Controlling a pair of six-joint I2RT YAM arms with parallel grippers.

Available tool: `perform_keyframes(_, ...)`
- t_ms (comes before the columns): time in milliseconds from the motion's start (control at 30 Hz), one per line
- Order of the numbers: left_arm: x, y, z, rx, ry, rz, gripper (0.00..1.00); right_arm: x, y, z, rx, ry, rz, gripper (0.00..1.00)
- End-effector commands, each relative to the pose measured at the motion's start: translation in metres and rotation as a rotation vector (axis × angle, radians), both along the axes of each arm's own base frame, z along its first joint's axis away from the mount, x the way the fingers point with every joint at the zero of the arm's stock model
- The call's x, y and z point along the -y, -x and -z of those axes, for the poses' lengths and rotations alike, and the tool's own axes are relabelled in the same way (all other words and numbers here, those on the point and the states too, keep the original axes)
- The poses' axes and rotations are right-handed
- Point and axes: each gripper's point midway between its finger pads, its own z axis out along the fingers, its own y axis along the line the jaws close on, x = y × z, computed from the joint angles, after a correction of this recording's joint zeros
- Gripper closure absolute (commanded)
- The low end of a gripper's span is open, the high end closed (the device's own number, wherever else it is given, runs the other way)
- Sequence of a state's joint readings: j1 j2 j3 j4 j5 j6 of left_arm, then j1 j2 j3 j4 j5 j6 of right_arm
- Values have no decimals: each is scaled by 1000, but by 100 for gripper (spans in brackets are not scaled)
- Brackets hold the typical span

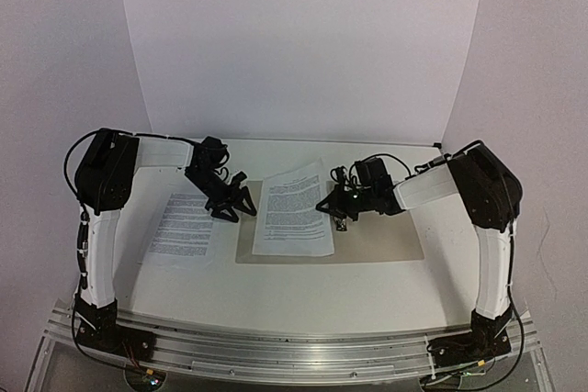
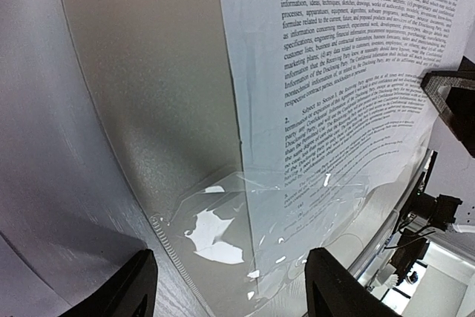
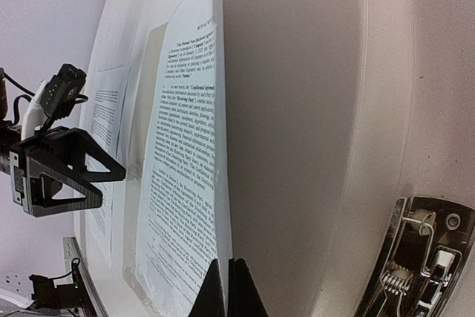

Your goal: Put the files into the folder

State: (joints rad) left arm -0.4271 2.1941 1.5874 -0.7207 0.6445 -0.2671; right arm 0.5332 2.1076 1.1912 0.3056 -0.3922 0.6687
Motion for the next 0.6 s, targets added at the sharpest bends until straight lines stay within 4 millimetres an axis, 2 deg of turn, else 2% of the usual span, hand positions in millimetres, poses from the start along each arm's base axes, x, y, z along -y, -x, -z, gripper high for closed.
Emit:
perform_keyframes(0,-7,14,29,-66,-58,-8,31,-11,-11,-11,39,-46,12,100)
perform_keyframes(100,-7,14,30,-66,-58,-8,31,-18,-12,-8,33,-59,-7,100)
perform_keyframes(300,-6,15,30,-69,-54,-8,31,-38,0,-2,14,-85,-55,100)
perform_keyframes(433,-7,14,31,-69,-54,-8,31,-43,6,-5,7,-107,-81,100)
perform_keyframes(567,-6,14,30,-68,-53,-5,31,-46,10,-16,46,-120,-142,100)
